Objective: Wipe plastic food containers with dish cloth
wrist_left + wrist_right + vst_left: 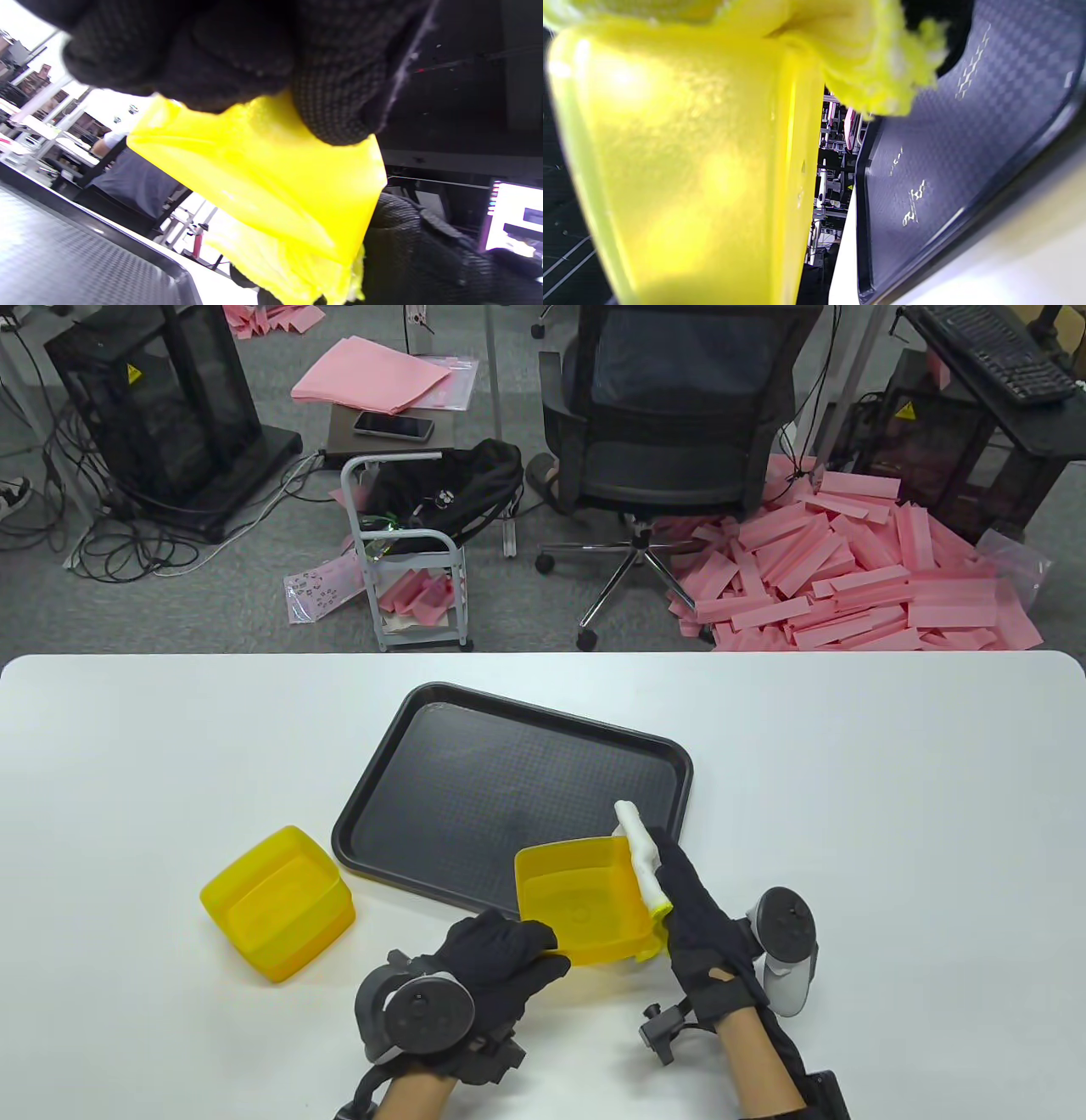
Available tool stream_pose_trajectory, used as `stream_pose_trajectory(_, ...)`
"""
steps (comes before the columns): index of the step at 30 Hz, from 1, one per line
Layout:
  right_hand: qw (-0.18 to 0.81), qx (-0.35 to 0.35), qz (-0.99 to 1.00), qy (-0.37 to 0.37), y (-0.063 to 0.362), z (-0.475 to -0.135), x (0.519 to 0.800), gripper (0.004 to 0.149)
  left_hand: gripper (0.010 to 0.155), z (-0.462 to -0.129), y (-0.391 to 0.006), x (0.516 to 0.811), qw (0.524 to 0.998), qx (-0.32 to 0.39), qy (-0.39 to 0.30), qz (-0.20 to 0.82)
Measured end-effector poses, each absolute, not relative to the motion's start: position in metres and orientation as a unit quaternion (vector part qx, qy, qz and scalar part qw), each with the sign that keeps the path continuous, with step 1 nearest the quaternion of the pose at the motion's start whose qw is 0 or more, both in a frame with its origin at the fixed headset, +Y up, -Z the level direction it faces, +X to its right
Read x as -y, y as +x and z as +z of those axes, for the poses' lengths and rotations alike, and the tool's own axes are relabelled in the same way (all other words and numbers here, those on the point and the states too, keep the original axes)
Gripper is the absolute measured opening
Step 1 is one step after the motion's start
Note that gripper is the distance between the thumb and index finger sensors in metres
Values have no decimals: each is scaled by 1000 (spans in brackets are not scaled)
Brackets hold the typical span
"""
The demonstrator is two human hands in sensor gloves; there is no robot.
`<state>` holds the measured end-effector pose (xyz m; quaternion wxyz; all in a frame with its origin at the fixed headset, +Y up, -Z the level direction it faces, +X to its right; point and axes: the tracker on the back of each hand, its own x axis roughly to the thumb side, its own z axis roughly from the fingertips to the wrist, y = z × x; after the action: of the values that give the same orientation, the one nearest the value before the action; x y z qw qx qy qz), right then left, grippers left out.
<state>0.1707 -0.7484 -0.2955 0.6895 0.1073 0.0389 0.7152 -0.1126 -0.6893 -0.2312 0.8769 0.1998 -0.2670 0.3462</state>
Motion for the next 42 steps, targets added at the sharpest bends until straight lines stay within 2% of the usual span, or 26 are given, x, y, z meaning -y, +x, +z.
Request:
stream_pose_trajectory(6, 728, -59, 675, 107, 182, -301, 754, 59, 41, -228, -109, 689, 864, 299, 190, 358)
stream_pose_trajectory(12, 784, -147, 582, 158, 190, -307, 760, 56, 41, -225, -104, 685, 840, 338, 174, 387)
stream_pose_trajectory(21, 813, -252, 480, 211, 182, -307, 770, 56, 41, -218, -93, 681, 811, 386, 147, 415)
stream_pose_trajectory(27, 818, -295, 432, 239, 166, -303, 773, 57, 41, -216, -86, 682, 781, 407, 124, 458)
stream_pose_trajectory(33, 834, -351, 340, 257, 136, -292, 778, 64, 41, -214, -84, 681, 763, 414, 134, 478)
stream_pose_trajectory(37, 851, -379, 264, 250, 114, -284, 780, 69, 42, -215, -87, 682, 762, 404, 148, 484)
stream_pose_trajectory(42, 847, -396, 275, 223, 103, -279, 783, 71, 42, -215, -92, 682, 778, 378, 178, 469)
